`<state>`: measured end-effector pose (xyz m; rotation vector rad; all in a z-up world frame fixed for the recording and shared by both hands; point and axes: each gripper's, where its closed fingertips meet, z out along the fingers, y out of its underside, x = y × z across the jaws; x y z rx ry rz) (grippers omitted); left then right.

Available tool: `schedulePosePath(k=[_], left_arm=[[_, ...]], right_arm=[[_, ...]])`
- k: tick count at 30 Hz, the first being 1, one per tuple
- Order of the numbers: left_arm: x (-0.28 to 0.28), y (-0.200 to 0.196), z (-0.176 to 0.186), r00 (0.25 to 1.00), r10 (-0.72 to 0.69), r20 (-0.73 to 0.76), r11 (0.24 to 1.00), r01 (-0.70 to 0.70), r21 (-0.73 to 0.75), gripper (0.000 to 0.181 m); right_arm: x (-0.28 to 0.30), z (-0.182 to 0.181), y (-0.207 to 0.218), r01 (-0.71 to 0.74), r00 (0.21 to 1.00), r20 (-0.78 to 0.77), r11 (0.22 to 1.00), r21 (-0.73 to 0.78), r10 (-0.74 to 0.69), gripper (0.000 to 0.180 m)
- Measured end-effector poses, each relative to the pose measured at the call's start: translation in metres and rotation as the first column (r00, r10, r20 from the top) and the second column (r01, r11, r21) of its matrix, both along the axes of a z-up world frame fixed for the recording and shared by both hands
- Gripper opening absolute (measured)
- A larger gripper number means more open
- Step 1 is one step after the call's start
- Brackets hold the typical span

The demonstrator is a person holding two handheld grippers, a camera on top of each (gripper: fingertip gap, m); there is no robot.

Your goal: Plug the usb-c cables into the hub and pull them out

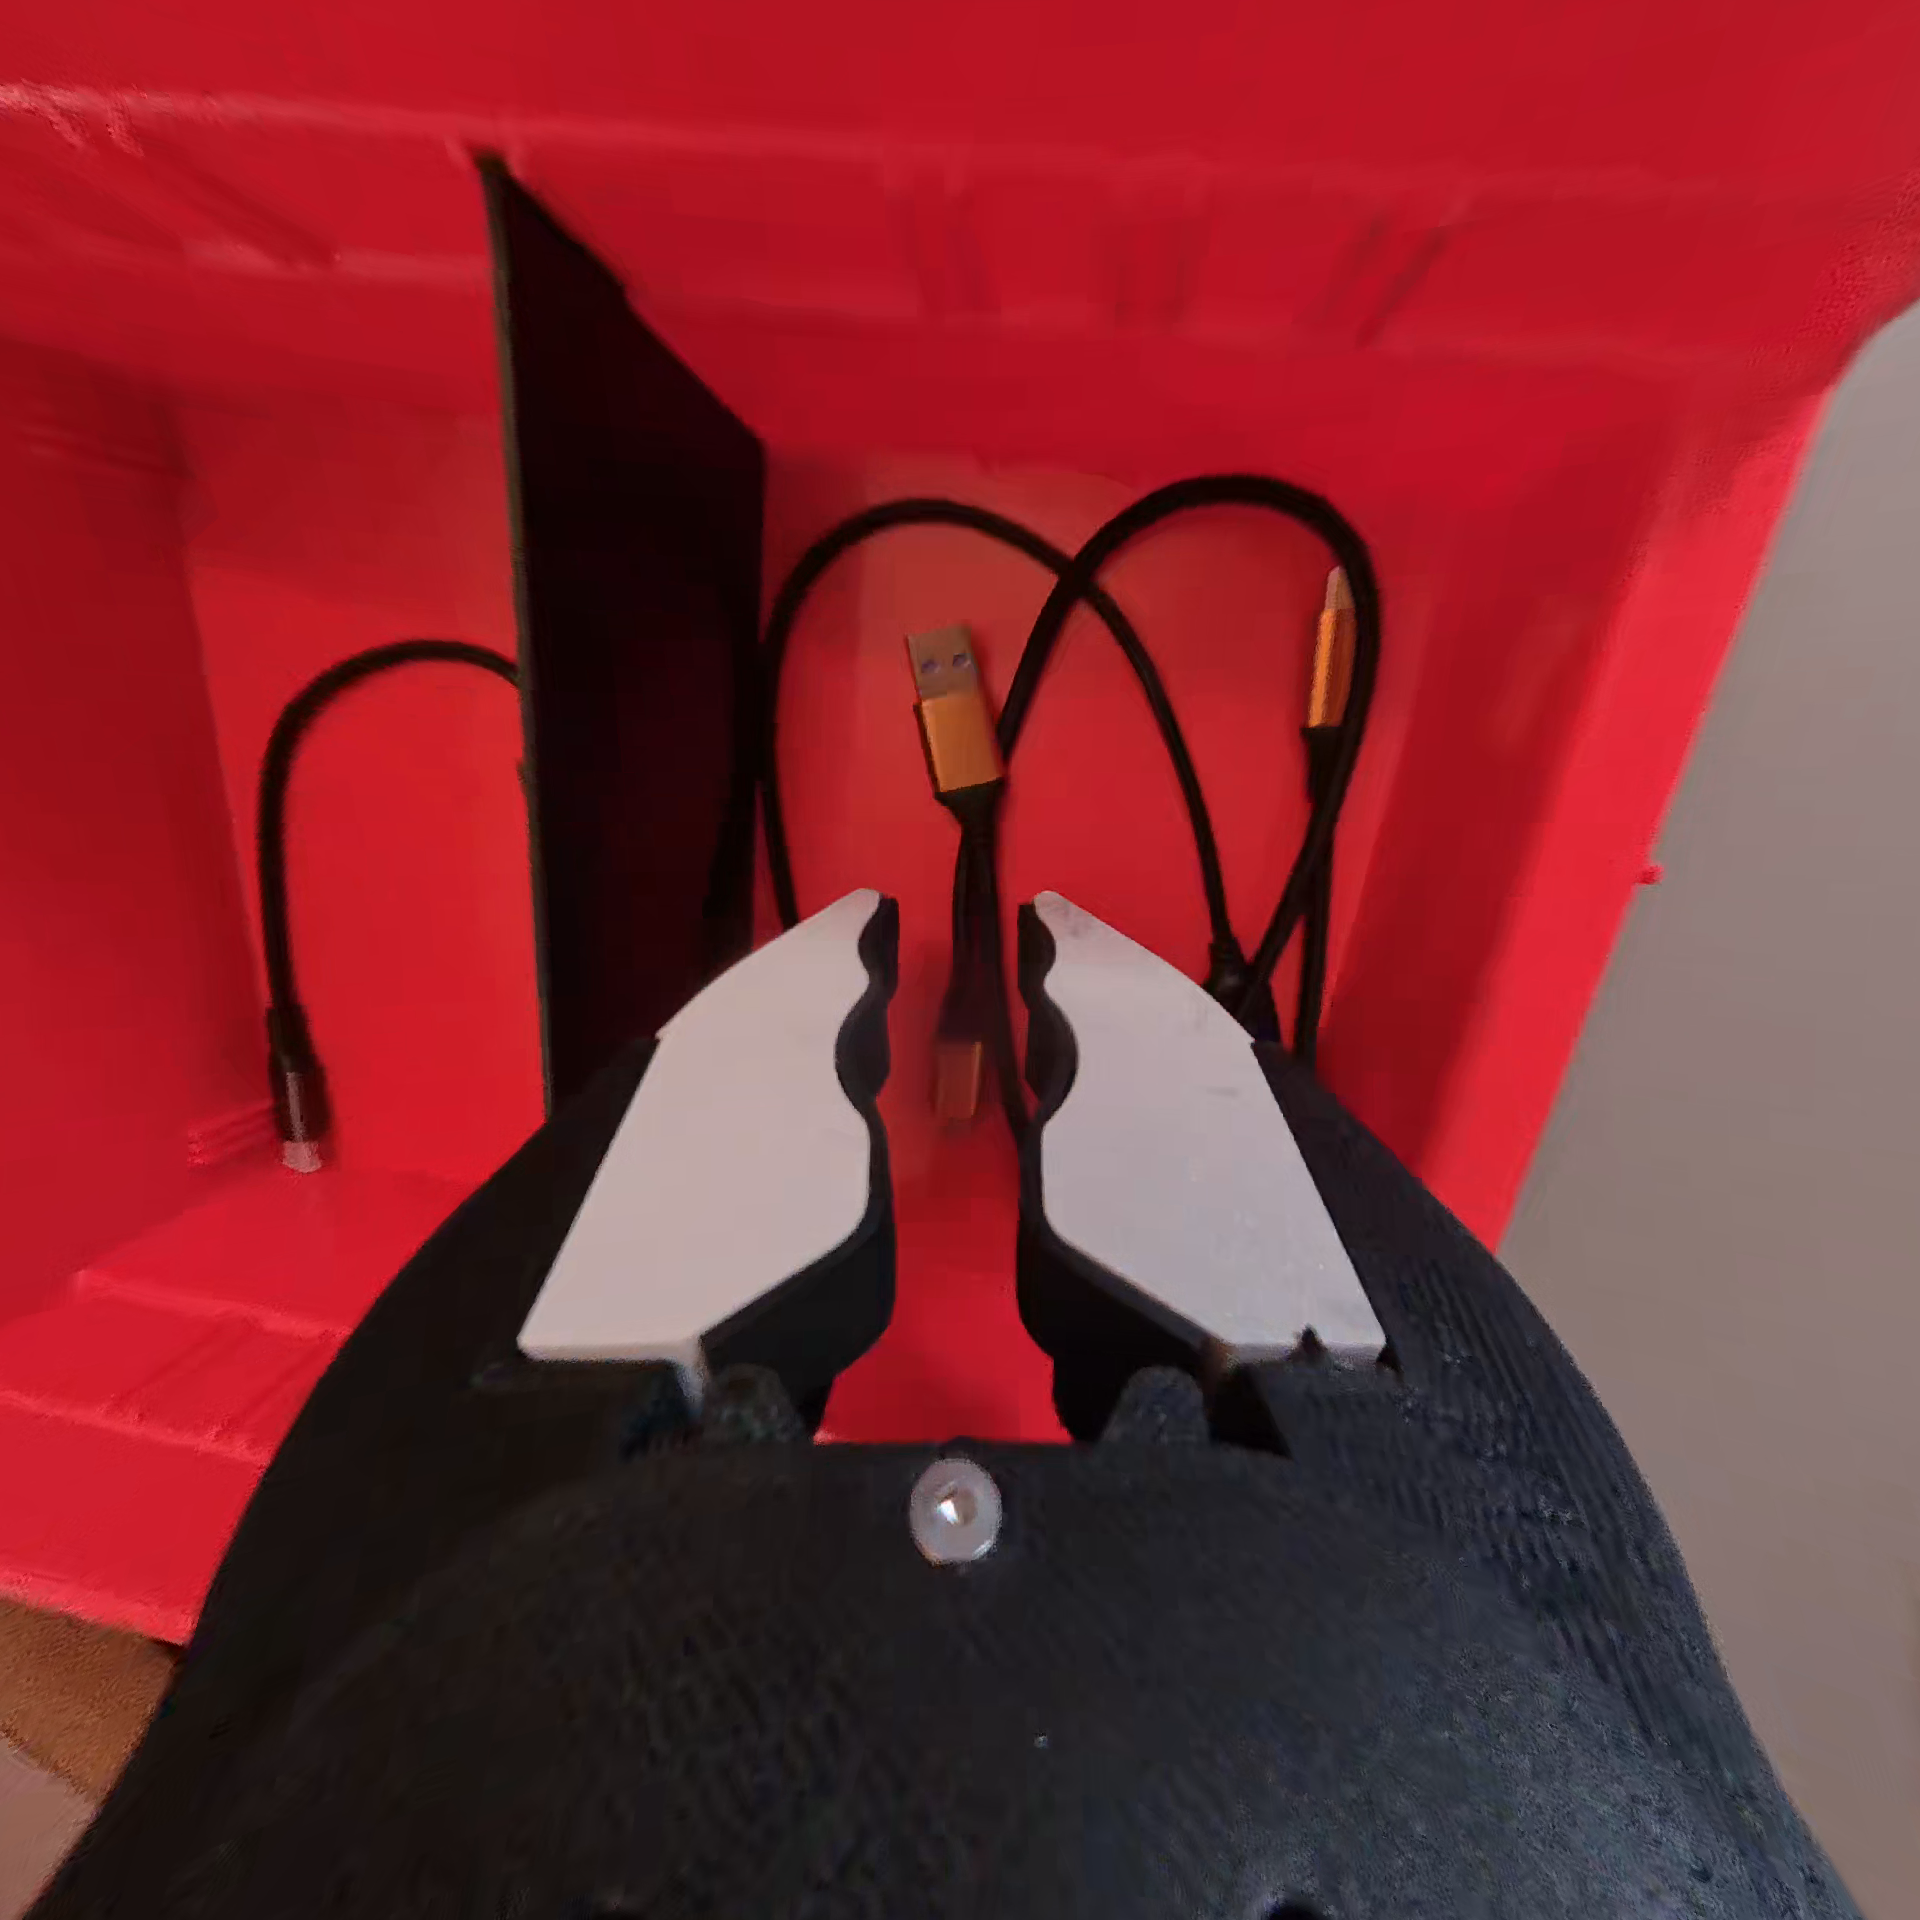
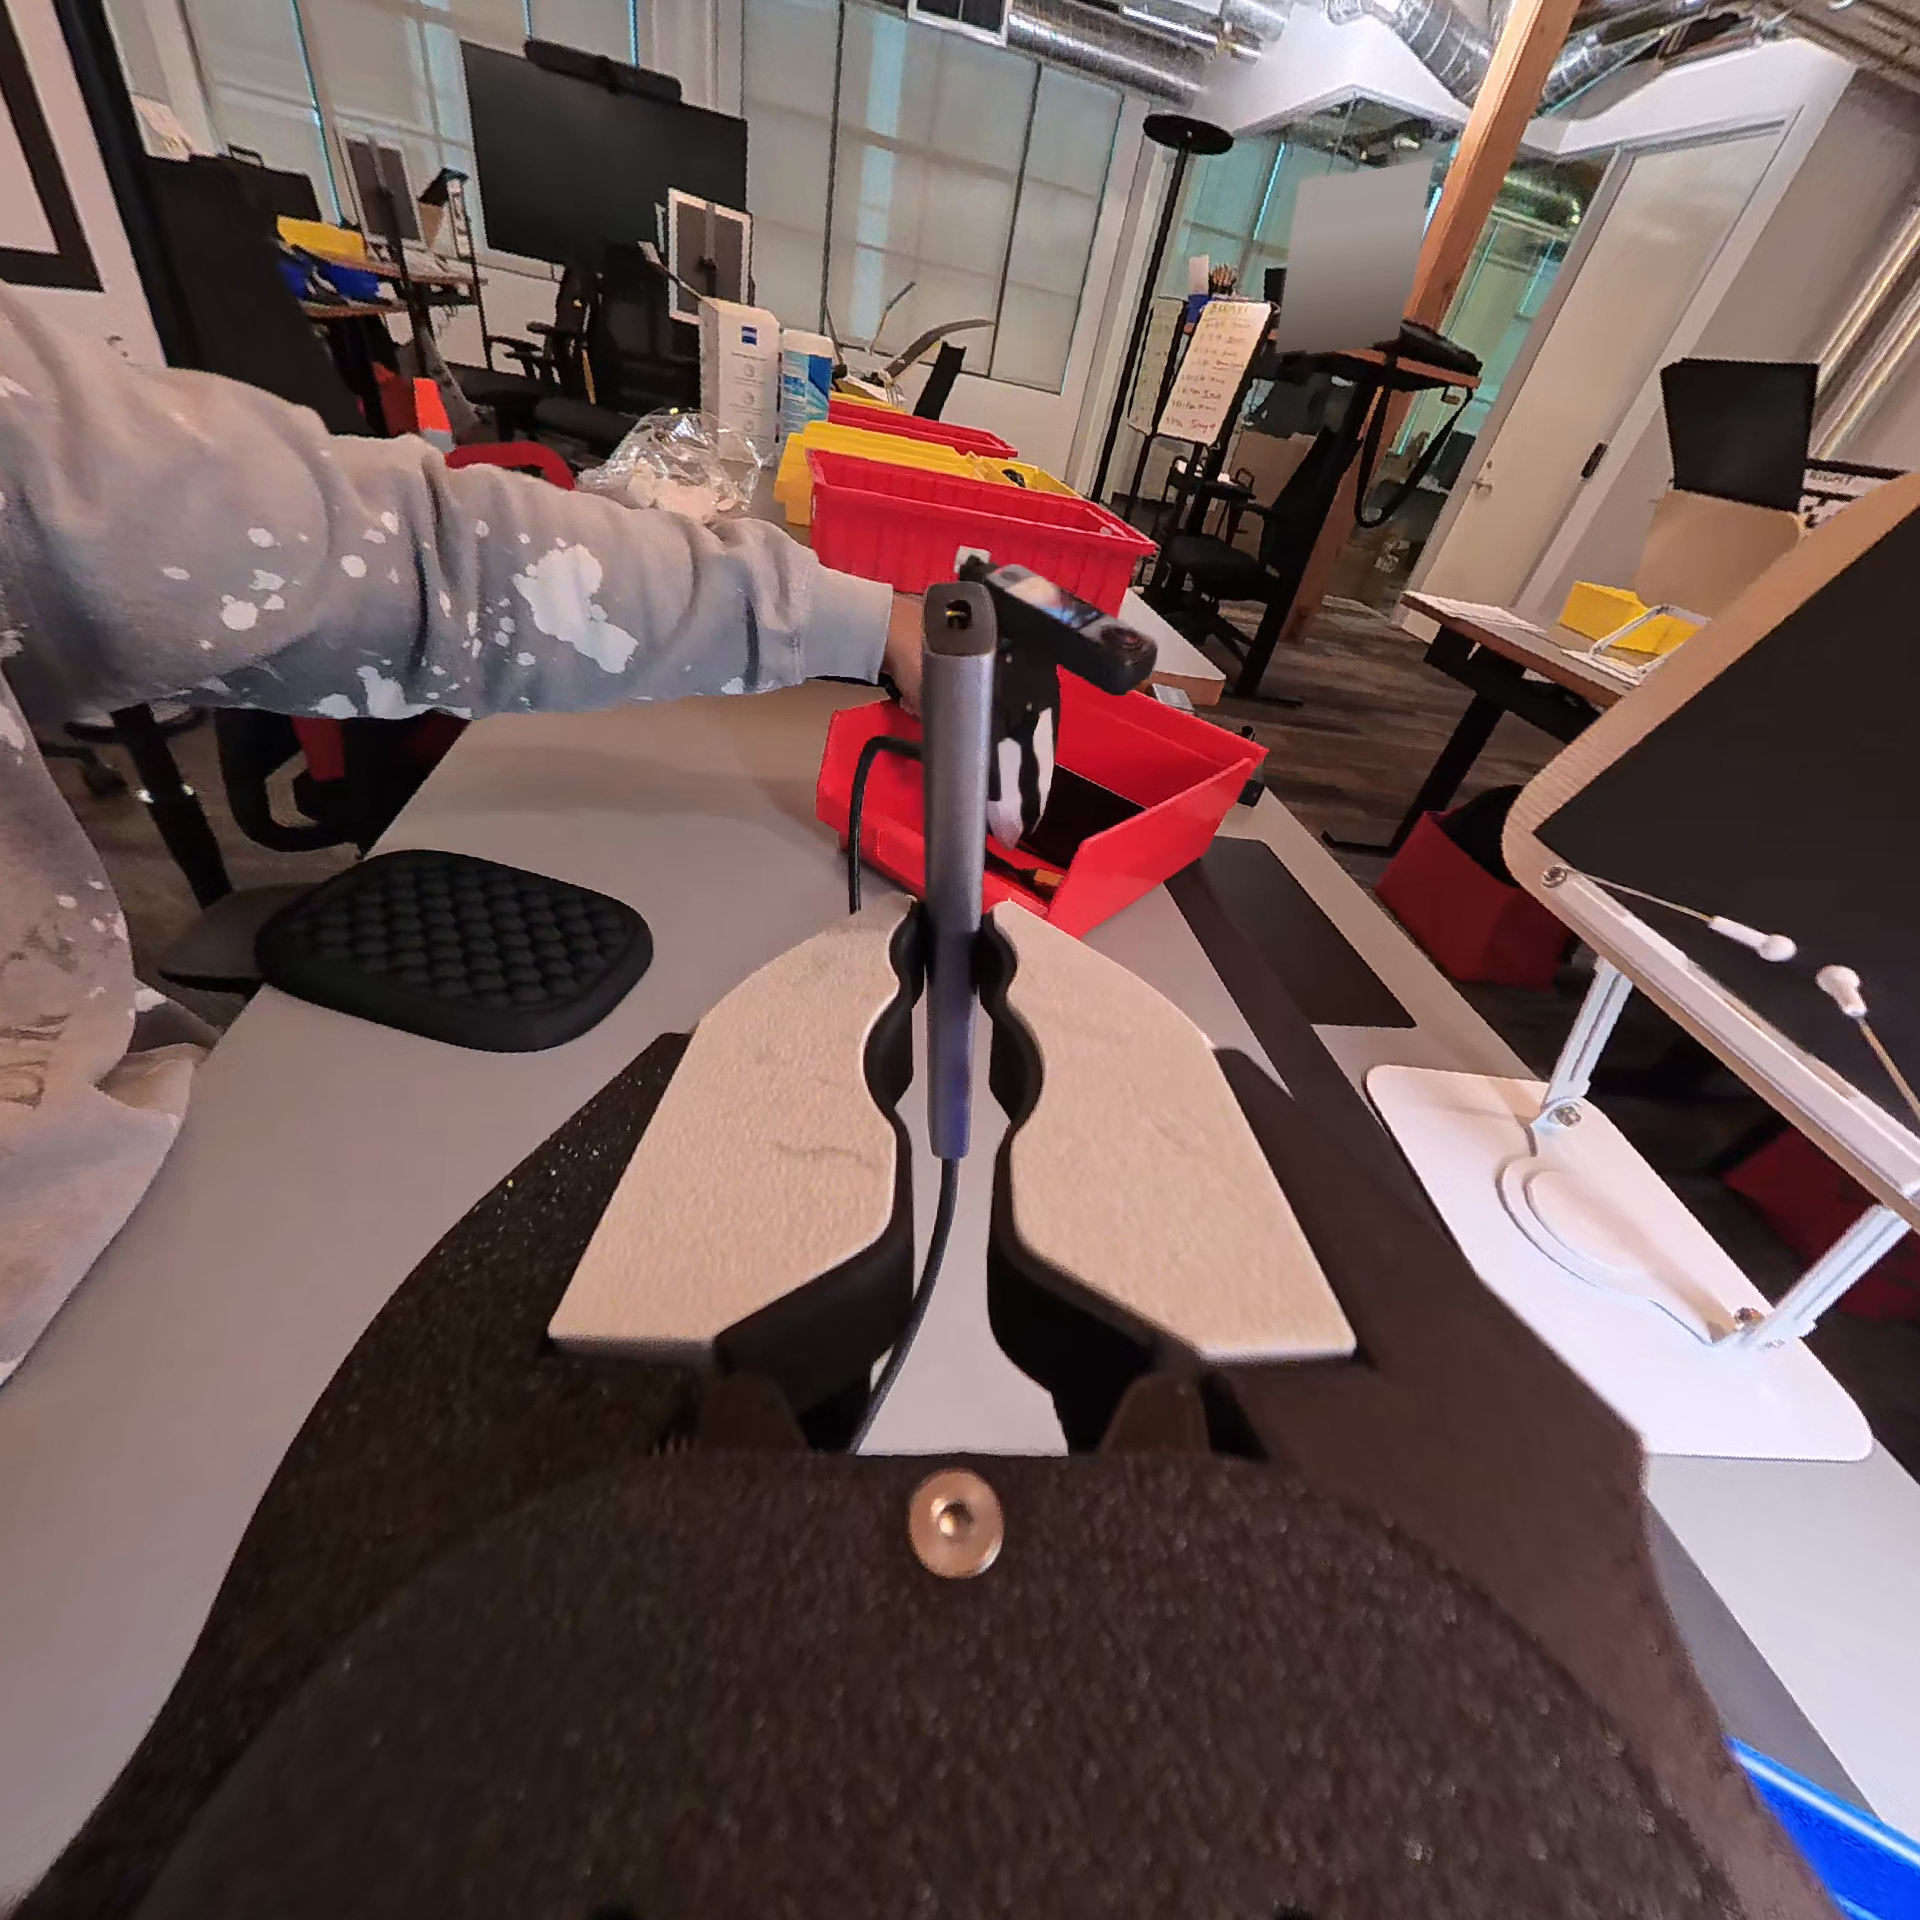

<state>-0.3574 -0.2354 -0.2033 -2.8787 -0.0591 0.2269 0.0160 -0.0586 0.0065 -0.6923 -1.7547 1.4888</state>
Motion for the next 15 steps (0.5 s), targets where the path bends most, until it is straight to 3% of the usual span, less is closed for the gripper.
schedulePosePath(k=[1,7,15], left_arm=[[-0.003,-0.002,-0.002,1.0,-0.004,-0.007,1.0,0.003,-0.025,0.022],[-0.006,-0.015,-0.013,0.999,-0.033,0.006,0.986,0.034,-0.164,0.021],[-0.005,-0.022,-0.019,0.999,-0.047,0.012,0.974,0.048,-0.22,0.022]], right_arm=[[-0.001,-0.001,0.002,0.003,1.0,0.001,1.0,-0.001,-0.003,0.009],[-0.005,-0.007,0.008,0.015,1.0,0.021,1.0,-0.012,-0.015,0.009],[-0.008,-0.011,0.007,0.017,0.999,0.033,1.0,-0.007,-0.017,0.009]])
